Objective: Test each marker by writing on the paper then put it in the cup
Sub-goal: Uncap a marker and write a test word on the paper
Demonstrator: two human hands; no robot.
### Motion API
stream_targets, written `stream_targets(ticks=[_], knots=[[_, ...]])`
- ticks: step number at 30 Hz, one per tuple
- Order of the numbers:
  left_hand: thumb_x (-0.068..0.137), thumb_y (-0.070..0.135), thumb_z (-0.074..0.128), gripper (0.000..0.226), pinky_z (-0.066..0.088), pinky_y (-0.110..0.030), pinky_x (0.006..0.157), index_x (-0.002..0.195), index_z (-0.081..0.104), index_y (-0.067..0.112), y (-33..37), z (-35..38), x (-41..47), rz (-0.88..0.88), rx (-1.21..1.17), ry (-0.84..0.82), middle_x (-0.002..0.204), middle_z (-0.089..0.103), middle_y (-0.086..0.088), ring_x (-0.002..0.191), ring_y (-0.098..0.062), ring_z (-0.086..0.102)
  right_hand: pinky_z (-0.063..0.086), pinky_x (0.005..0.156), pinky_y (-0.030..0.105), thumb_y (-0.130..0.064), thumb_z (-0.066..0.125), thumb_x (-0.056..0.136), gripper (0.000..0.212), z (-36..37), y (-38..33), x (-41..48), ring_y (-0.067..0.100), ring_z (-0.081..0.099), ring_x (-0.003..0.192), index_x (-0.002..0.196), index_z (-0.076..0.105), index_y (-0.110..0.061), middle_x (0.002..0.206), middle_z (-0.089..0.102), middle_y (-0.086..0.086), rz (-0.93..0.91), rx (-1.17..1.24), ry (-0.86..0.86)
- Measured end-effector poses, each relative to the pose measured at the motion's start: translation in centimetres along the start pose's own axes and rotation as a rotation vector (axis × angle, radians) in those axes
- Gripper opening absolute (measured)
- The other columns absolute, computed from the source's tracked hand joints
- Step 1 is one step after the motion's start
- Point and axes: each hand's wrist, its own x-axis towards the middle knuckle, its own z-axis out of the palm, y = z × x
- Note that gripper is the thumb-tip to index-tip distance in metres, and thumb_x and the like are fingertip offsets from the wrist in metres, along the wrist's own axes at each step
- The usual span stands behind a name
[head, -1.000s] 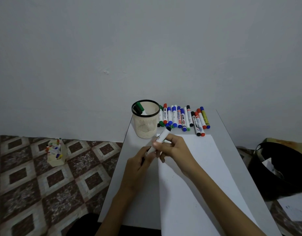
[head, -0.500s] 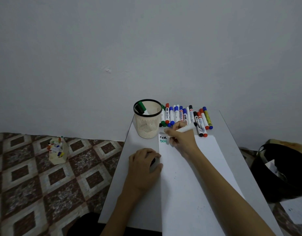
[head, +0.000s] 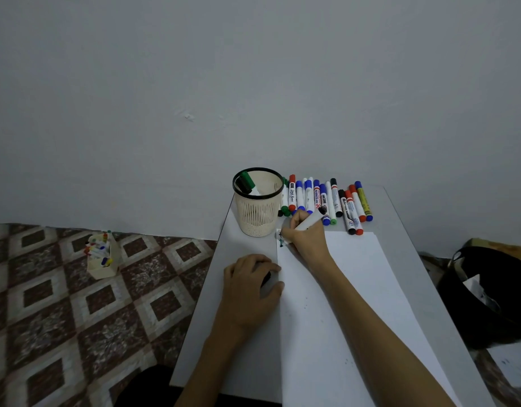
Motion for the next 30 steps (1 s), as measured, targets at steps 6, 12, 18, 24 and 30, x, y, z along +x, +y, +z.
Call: stream_targets(ticks=[6,12,18,24,30], knots=[[0.078,0.049,0.049,0.035,0.032,-0.035,0.092,0.101,0.065,0.028,-0.07,0.0,0.04,0.007,0.007,0.003,0.107,0.058,0.006,0.103,-0.014,0.053,0.048,0.055,0.018,0.008,0.071,0.069,0.028,0.28,0.18,0.1,0.008,0.05,0.056,0.066,0.049,-0.009,0.063,0.05,0.003,-0.004,-0.044,-0.017],[0.078,0.049,0.049,0.036,0.032,-0.037,0.093,0.102,0.065,0.029,-0.08,-0.05,0.02,-0.004,-0.005,-0.003,0.108,0.057,0.007,0.104,-0.013,0.051,0.043,0.052,0.014,0.015,0.063,0.072,0.032,0.03,0.23,0.18,0.003,0.046,0.053,0.066,0.045,-0.01,0.062,0.046,0.003,-0.03,0.009,-0.002],[0.078,0.049,0.048,0.036,0.028,-0.032,0.092,0.103,0.064,0.03,-0.02,-0.09,0.0,-0.002,0.0,-0.009,0.109,0.056,0.009,0.106,-0.01,0.049,0.045,0.053,0.015,0.01,0.067,0.071,0.031,0.23,0.07,-0.1,0.004,0.048,0.054,0.065,0.047,-0.013,0.063,0.05,0.001,-0.039,-0.041,-0.037],[0.077,0.048,0.05,0.034,0.034,-0.037,0.092,0.101,0.065,0.029,-0.04,-0.02,0.07,-0.008,-0.004,-0.002,0.107,0.057,0.008,0.103,-0.013,0.052,0.044,0.053,0.018,0.013,0.065,0.071,0.034,-0.09,-0.05,-0.06,0.005,0.046,0.053,0.062,0.045,-0.012,0.061,0.046,0.003,0.005,-0.006,-0.017],[0.077,0.05,0.048,0.037,0.032,-0.036,0.093,0.102,0.065,0.028,0.01,-0.02,0.03,-0.012,0.001,-0.01,0.108,0.058,0.006,0.104,-0.014,0.052,0.044,0.052,0.016,0.012,0.065,0.074,0.033,0.3,0.08,-0.12,0.012,0.045,0.058,0.065,0.044,-0.013,0.064,0.046,0.004,-0.008,-0.038,0.005]])
